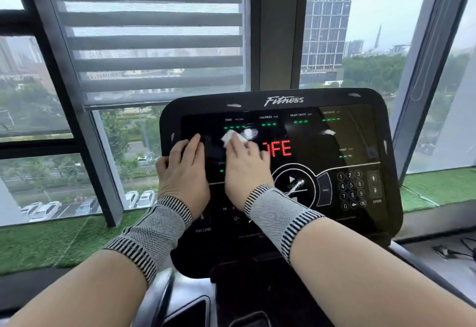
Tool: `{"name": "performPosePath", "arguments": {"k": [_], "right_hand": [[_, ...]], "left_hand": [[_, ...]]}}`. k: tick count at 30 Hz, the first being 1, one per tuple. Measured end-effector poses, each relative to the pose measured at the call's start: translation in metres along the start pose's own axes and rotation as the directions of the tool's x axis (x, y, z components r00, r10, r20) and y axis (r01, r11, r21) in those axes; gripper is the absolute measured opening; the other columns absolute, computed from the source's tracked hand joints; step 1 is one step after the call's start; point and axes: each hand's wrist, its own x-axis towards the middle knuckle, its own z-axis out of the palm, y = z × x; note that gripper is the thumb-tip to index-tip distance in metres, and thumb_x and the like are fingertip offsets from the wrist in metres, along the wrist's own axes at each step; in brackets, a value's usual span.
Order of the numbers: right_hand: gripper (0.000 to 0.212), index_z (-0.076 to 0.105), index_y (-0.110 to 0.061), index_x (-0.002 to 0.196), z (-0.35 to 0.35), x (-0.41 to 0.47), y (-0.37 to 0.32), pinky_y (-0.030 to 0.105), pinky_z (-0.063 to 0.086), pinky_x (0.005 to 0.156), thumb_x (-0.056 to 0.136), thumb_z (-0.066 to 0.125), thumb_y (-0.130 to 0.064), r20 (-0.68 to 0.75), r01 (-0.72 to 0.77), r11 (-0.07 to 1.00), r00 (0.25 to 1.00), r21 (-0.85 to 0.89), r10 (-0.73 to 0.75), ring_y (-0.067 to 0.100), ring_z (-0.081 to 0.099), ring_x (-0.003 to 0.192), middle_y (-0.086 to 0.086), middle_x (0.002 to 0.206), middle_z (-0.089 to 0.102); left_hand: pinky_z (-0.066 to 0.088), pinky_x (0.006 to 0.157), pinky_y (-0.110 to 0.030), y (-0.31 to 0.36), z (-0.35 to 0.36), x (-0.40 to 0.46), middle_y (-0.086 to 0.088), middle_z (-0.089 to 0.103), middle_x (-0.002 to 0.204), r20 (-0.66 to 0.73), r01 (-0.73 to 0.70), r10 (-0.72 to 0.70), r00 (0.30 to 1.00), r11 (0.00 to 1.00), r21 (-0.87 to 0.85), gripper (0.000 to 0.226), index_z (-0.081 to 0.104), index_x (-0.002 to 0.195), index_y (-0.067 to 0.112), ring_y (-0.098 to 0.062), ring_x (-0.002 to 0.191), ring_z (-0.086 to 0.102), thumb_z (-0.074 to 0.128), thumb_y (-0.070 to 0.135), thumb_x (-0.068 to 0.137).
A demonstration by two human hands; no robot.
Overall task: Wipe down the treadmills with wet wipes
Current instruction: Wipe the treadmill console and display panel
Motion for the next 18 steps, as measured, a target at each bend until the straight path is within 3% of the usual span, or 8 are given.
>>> {"name": "performPosePath", "arguments": {"k": [2,6,7,11,12,15,16,18], "right_hand": [[0.067,0.018,-0.004,0.147,0.006,-0.011,0.002,0.042,0.029,0.1,0.087,0.045,-0.016,-0.026,-0.024,1.0,0.999,-0.011,0.024,0.028,0.029,0.127,0.006,0.155,0.008],[0.066,0.012,-0.011,0.15,0.011,-0.019,-0.016,0.042,0.028,0.102,0.092,0.04,-0.019,0.073,0.32,0.947,0.944,0.018,-0.32,0.027,0.024,0.13,-0.002,0.157,0.004],[0.066,0.012,-0.013,0.15,0.01,-0.011,-0.014,0.043,0.028,0.103,0.091,0.041,-0.018,0.067,0.295,0.956,0.953,0.008,-0.295,0.027,0.024,0.13,-0.002,0.156,0.005],[0.065,0.021,-0.009,0.145,0.003,-0.002,0.019,0.043,0.032,0.099,0.086,0.047,-0.016,-0.028,-0.105,0.994,0.994,0.018,0.106,0.028,0.031,0.124,0.003,0.155,0.009],[0.065,0.023,-0.008,0.145,0.008,-0.009,0.023,0.044,0.034,0.098,0.086,0.048,-0.017,-0.026,-0.078,0.997,0.997,0.017,0.078,0.029,0.033,0.123,0.004,0.155,0.011],[0.066,0.036,-0.006,0.143,0.021,-0.031,0.027,0.045,0.042,0.091,0.08,0.054,-0.017,-0.012,0.219,0.975,0.976,-0.03,-0.219,0.029,0.044,0.119,0.005,0.152,0.027],[0.066,0.035,-0.008,0.143,0.021,-0.031,0.032,0.044,0.041,0.092,0.081,0.054,-0.017,-0.004,0.199,0.98,0.98,-0.029,-0.199,0.028,0.043,0.12,0.003,0.153,0.026],[0.064,0.028,-0.012,0.146,0.017,-0.027,0.044,0.042,0.035,0.098,0.086,0.049,-0.019,-0.01,0.003,1.0,1.0,0.029,-0.003,0.025,0.036,0.125,-0.001,0.155,0.016]], "left_hand": [[0.017,0.092,-0.037,-0.002,0.0,-0.002,-0.003,0.038,0.15,0.01,0.003,-0.004,1.0,1.0,0.011,0.065,0.048,0.136,0.006,-0.02,0.129,0.024,0.062,0.01,0.073],[0.016,0.091,-0.037,-0.003,0.004,-0.005,-0.004,0.04,0.149,-0.025,-0.002,0.002,1.0,1.0,0.003,0.054,0.049,0.135,0.006,-0.02,0.128,0.024,0.059,0.012,0.082],[0.016,0.091,-0.037,-0.002,0.004,-0.004,-0.004,0.04,0.149,-0.028,-0.01,0.01,1.0,1.0,0.0,0.055,0.048,0.136,0.005,-0.02,0.128,0.024,0.06,0.012,0.082],[0.022,0.09,-0.039,0.002,0.005,-0.002,-0.004,0.044,0.146,-0.028,-0.061,0.061,0.998,0.998,0.008,0.063,0.053,0.131,0.005,-0.022,0.127,0.031,0.064,0.011,0.069],[0.024,0.091,-0.041,0.004,0.006,-0.002,-0.004,0.044,0.145,-0.03,-0.072,0.072,0.997,0.997,0.012,0.063,0.053,0.131,0.005,-0.023,0.127,0.032,0.063,0.012,0.069],[0.033,0.091,-0.048,0.015,0.008,-0.001,-0.004,0.045,0.146,-0.017,-0.113,0.113,0.993,0.994,0.003,0.061,0.054,0.131,0.005,-0.023,0.128,0.032,0.062,0.015,0.071],[0.033,0.092,-0.049,0.019,0.008,-0.001,-0.004,0.044,0.147,-0.001,-0.131,0.131,0.991,0.991,0.006,0.061,0.053,0.131,0.006,-0.023,0.128,0.031,0.061,0.016,0.072],[0.035,0.093,-0.05,0.026,0.011,-0.001,-0.003,0.043,0.147,0.022,-0.167,0.167,0.986,0.986,0.016,0.061,0.054,0.131,0.007,-0.022,0.128,0.031,0.062,0.018,0.072]]}}
